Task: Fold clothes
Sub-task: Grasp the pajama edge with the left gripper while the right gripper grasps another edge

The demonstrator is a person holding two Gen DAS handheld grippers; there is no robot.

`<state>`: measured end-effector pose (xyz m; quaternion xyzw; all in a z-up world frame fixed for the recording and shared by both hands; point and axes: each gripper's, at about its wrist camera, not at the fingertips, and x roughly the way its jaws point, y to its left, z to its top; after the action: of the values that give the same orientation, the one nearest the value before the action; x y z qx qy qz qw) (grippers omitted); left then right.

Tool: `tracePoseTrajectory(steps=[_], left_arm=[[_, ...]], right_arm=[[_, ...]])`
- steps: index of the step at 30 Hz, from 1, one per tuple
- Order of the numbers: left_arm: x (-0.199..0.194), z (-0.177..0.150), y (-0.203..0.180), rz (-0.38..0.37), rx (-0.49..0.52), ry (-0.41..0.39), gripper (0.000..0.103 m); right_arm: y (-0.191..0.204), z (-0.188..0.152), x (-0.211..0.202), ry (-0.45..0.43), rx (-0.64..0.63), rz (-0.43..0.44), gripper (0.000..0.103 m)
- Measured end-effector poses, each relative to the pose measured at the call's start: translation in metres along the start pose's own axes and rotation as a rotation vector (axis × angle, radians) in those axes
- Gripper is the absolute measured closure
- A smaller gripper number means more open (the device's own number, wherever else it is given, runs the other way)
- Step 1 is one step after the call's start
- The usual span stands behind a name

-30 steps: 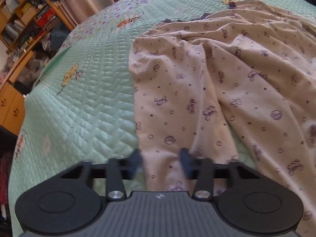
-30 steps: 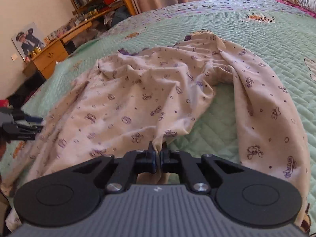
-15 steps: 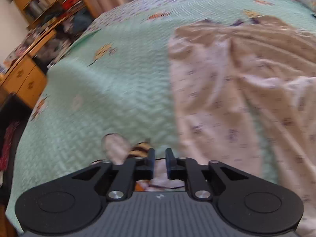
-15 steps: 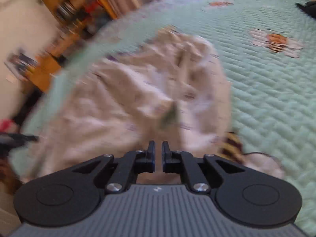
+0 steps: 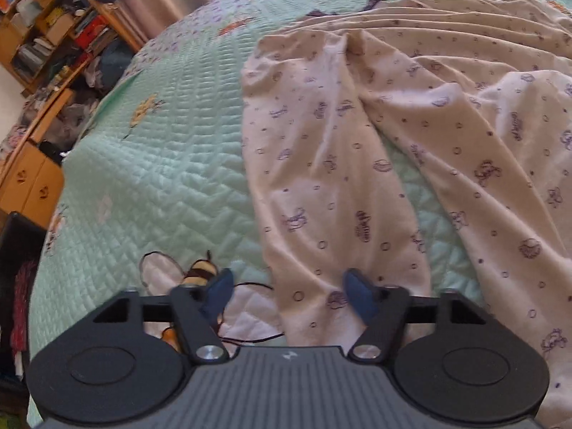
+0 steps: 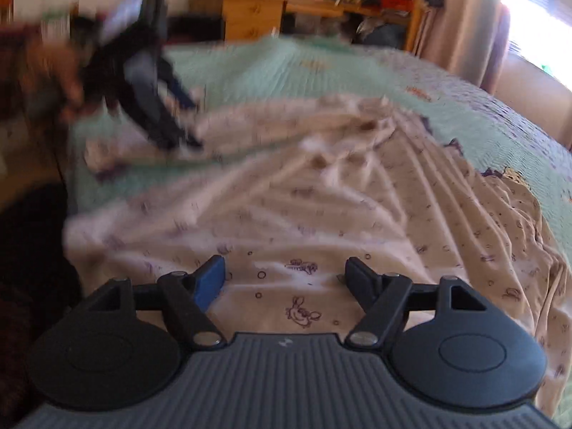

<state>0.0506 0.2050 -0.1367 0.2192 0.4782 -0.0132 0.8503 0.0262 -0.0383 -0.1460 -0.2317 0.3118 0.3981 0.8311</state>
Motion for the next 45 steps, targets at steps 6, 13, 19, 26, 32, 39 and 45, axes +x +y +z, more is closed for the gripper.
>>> tracePoseTrajectory(steps=[6,13,19,26,32,39,45], left_arm=[[-0.007,-0.01,0.025,0.157,-0.097,0.029,0.102],[-0.04,-0.039,0.092,0.41,-0.313,0.056,0.102],[-0.038,-0.062,0.134,0.514,-0.464,0.136,0.102],[-0.04,-0.063,0.154,0.608,-0.532,0.137,0.101],[-0.045,-0.068,0.176,0.542,-0.595,0.108,0.099],[-0.051,-0.049,0.131,0.331,-0.454,-0.063,0.074],[-0.047,-0.037,0.095,0.196,-0.392,-0.119,0.074]], right_arm=[[-0.01,-0.002,-0.007,-0.03,0.113,0.108,0.087],[0.019,0.003,-0.034,-0.087,0.117,0.5,0.087],[0.02,-0.016,-0.019,0.014,0.193,0.595,0.079],[-0.019,-0.044,-0.028,0.047,0.403,0.671,0.077],[-0.079,-0.049,-0.059,-0.114,0.626,0.572,0.059],[-0.09,0.057,-0.023,-0.174,0.428,0.083,0.037],[-0.062,0.168,0.102,-0.079,0.38,0.004,0.037]])
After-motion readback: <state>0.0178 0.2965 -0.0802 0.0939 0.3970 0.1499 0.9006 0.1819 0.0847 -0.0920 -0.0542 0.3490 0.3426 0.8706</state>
